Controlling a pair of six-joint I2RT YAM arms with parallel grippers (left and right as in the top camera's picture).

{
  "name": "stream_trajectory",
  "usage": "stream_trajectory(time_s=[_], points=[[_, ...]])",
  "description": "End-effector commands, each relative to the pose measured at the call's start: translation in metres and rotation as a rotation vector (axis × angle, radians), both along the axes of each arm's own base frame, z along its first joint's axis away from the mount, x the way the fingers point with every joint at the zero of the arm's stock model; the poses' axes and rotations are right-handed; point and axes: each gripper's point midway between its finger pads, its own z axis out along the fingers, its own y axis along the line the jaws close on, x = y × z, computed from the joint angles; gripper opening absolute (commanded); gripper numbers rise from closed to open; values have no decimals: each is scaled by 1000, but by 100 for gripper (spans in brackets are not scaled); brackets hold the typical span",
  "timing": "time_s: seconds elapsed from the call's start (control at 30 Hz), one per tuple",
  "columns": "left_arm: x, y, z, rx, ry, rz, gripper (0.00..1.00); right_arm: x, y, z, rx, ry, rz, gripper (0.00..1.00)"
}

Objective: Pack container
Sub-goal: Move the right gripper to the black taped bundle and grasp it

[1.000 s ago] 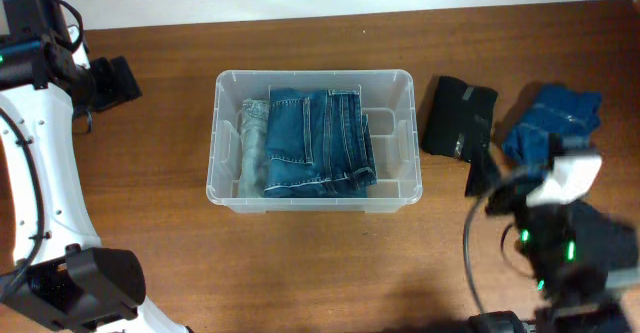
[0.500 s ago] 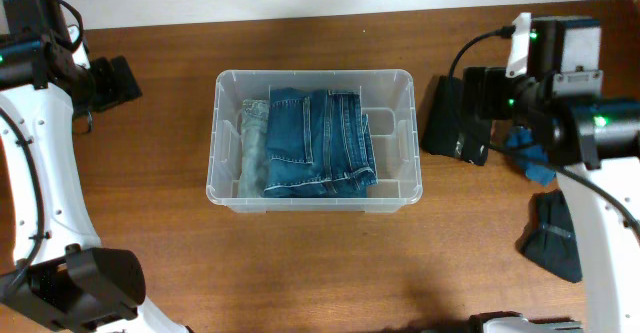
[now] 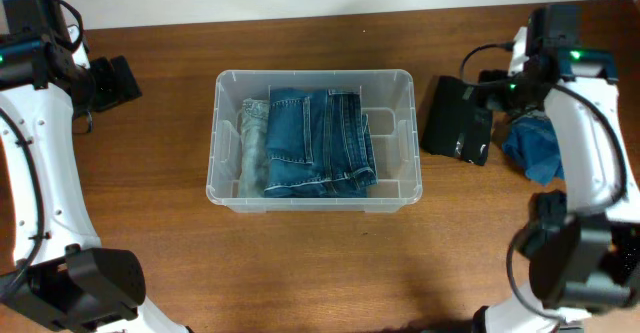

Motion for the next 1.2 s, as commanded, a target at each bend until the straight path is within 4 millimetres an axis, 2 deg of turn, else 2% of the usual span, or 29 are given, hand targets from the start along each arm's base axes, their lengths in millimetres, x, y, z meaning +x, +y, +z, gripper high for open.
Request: stream_trajectory(time_s=[0.0, 0.13, 0.27, 0.47, 0.63, 0.73, 0.8, 0.87, 0.93, 0.97, 1.03, 1.13, 1.17], points=[[0, 0, 6, -5, -18, 4, 99, 8, 0, -20, 91, 25, -40, 85], [0, -1, 6, -5, -18, 3, 99, 22, -3, -44, 181, 25, -49, 87], [0, -1, 6, -5, -18, 3, 99, 32, -8, -64, 192, 30, -55, 95], [0, -1, 6, -5, -18, 3, 99, 45, -11, -85, 191, 19, -53, 97], [0, -1, 6, -5, -18, 3, 99, 44, -5, -112, 244, 71, -85, 96], [0, -1, 6, -5, -18, 3, 99, 38, 1, -141, 282, 139, -87, 93], [0, -1, 6, -5, -18, 3, 99, 34, 2, -153, 288, 169, -91, 92], [0, 0, 6, -5, -18, 4, 99, 30, 3, -158, 292, 189, -93, 83], [0, -1, 6, -5, -18, 3, 99, 29, 3, -159, 293, 194, -93, 64], [0, -1, 6, -5, -18, 3, 99, 28, 3, -159, 293, 197, -93, 58], [0, -1, 6, -5, -18, 3, 99, 25, 3, -158, 288, 208, -79, 38], [0, 0, 6, -5, -18, 4, 99, 23, 2, -150, 277, 218, -54, 25], [0, -1, 6, -5, -18, 3, 100, 24, 1, -143, 269, 215, -56, 24]])
